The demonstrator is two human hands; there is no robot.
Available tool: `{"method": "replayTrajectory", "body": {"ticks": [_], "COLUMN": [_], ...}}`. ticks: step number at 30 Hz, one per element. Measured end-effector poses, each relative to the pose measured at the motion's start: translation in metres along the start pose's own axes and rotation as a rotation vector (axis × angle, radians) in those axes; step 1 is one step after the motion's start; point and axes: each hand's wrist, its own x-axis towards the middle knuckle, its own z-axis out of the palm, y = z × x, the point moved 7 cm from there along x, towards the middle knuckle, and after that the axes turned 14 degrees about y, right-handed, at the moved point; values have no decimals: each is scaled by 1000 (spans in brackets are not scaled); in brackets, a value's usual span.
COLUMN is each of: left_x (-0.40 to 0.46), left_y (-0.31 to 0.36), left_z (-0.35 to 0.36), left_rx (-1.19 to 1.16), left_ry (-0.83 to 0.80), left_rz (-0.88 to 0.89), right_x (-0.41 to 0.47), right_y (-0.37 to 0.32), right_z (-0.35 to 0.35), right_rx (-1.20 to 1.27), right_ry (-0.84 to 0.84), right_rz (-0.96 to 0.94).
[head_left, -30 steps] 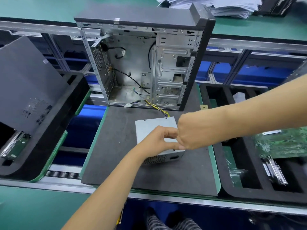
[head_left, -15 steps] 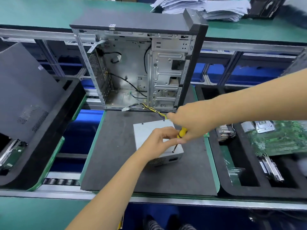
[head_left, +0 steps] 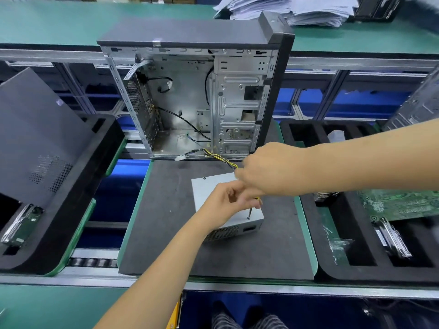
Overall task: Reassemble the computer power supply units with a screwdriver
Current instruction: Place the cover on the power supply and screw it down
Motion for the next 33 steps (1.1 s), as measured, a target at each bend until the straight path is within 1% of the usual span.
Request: {"method": "replayTrajectory", "body": {"ticks": [2,3,5,7,9,11,13,15,17,19,21,23,25,30,32,33], "left_x": [-1,-3,-7,-8,-6,-3,-3,-4,-6,-8,-7,-4,-1,-5,-8,-9], "left_y": [-2,-1,0,0,-1,-2,-1,0,2,5,8,9,9,8,12,14], "left_z": [-4,-5,-2,1,5,4,3,3,1,0,1,0,-3,6,11,12], "left_rx": [-12,-6,-4,-41,-80,-53,-41,-24,8,8,-16,-48,-50,36,68,87], "left_ry": [-51,-85,-156,-167,-100,-6,20,-24,-53,-75,-55,14,64,-3,6,14], "left_rz": [-20,-22,-30,-55,-51,-6,13,-2,-19,-25,-21,-22,-15,24,25,24], "right_x": [-6,-11,-17,-17,-14,-12,-12,-16,-21,-24,-20,-14,-10,-14,-15,-14], "right_y": [-4,-4,-2,0,1,3,6,2,-3,-5,-2,1,3,17,11,4], "right_z": [-6,-10,-12,-8,-5,-3,-6,-7,-7,-9,-9,-12,-9,1,-3,-6], "right_rx": [52,38,-2,-77,-182,-210,-213,-132,-27,-26,-89,-169,-191,-132,-178,-189], "right_ry": [11,17,15,52,67,43,67,89,73,74,86,107,75,-20,-23,-21], "right_rz": [-143,-213,-248,-184,-86,0,40,-10,-104,-150,-101,-39,2,137,104,39]}}
